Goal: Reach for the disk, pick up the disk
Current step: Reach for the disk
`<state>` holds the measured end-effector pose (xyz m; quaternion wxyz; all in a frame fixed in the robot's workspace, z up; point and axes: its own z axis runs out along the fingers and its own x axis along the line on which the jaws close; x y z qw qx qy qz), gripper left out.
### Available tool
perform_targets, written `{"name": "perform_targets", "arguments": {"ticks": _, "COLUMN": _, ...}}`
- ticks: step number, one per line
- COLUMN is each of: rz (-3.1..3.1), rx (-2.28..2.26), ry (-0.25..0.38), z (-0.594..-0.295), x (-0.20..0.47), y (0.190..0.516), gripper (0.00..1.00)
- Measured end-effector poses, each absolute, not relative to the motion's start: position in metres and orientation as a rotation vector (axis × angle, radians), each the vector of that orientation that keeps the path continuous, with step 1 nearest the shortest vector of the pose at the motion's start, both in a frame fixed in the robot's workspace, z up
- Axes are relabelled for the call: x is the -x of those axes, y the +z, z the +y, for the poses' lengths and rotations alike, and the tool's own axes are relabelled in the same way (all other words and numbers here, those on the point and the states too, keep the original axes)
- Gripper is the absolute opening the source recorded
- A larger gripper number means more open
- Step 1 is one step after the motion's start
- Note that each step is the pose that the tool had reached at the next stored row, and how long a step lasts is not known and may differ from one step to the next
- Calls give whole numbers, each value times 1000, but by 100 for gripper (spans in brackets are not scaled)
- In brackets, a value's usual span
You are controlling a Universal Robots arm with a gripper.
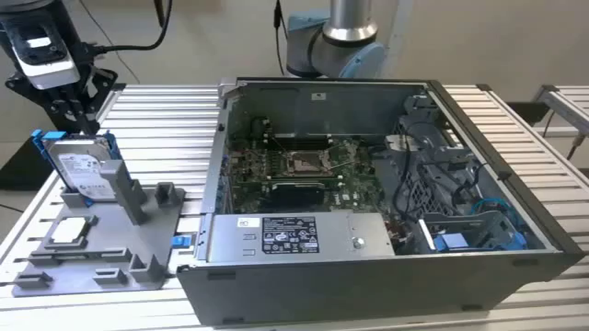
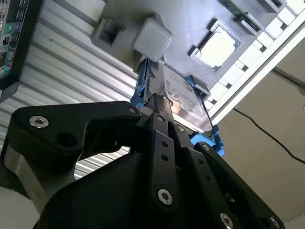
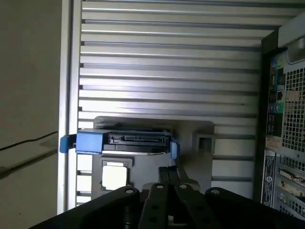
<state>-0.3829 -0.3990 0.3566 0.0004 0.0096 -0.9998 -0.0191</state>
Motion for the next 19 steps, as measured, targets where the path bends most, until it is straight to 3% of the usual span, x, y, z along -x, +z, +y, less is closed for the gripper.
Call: {"name": "perform_targets", "arguments": {"ticks": 19, "rz": -3140, "rx": -30, "ry": -60, "z": -391, "x": 396, "y": 356, "gripper": 0}}
